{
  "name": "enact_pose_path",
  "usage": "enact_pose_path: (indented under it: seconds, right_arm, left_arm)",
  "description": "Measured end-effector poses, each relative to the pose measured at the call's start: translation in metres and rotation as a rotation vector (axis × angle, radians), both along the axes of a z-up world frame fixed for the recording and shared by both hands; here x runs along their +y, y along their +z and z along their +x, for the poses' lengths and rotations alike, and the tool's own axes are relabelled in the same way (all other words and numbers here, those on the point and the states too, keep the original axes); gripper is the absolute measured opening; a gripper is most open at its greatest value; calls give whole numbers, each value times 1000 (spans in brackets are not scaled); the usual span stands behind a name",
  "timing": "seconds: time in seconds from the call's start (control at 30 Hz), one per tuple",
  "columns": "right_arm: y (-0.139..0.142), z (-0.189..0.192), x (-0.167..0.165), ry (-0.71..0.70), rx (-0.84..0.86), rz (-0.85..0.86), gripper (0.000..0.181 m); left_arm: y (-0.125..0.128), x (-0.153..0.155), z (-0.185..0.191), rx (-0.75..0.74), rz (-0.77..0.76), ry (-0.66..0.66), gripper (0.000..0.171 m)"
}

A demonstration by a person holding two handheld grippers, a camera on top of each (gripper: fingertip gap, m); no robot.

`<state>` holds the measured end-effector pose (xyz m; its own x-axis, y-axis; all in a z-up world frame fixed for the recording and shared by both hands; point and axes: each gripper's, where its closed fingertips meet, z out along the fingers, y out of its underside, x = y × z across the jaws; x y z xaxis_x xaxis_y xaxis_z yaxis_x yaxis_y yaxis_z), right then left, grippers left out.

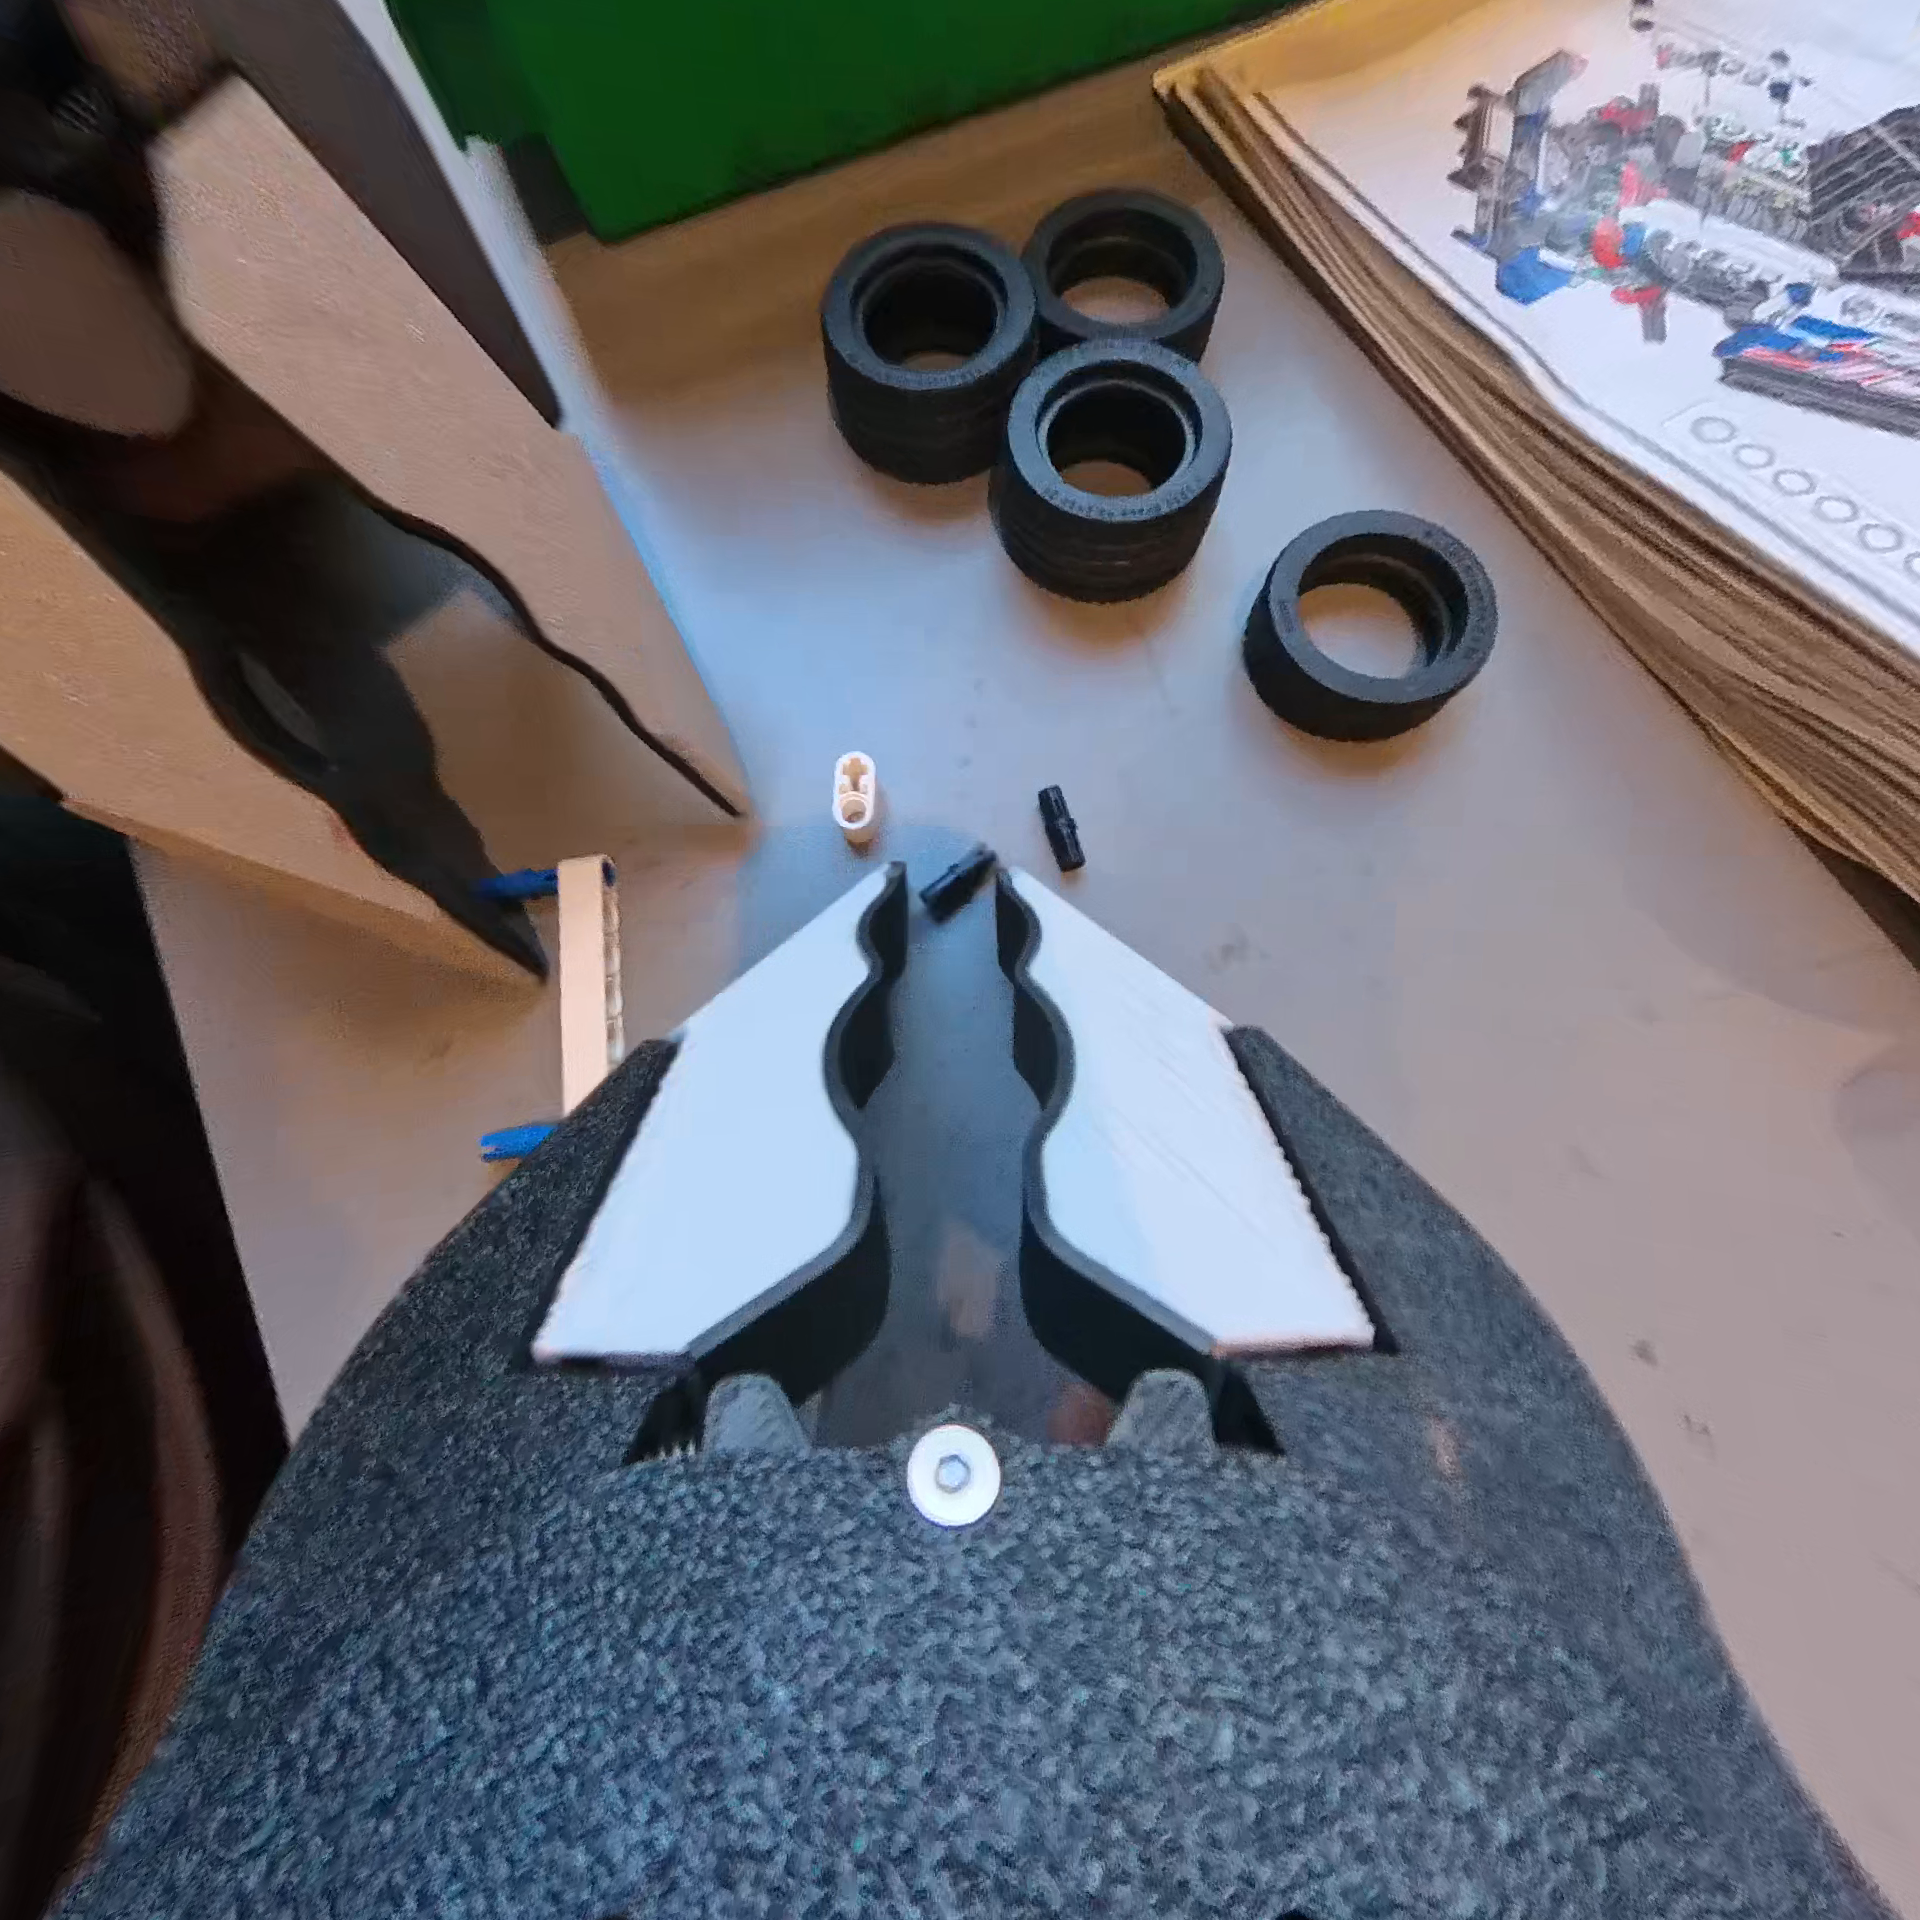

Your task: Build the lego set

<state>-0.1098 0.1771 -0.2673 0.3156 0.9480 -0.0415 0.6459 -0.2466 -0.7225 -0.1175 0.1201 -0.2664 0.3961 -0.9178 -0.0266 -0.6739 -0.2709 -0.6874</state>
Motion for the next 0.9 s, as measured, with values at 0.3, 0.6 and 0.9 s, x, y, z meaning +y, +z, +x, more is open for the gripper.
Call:
enact_pose_path:
  seconds: [0.3,0.6,0.9]
  right_arm:
    - [-1,5,-9,77,2,-25,5]
    - [2,6,-40,182,39,-119,5]
    - [0,-2,-56,282,9,-52,8]
  left_arm:
    - [4,37,-43,138,167,107,33]
    - [23,9,-34,37,43,151,44]
    - [12,1,-23,39,-130,12,75]
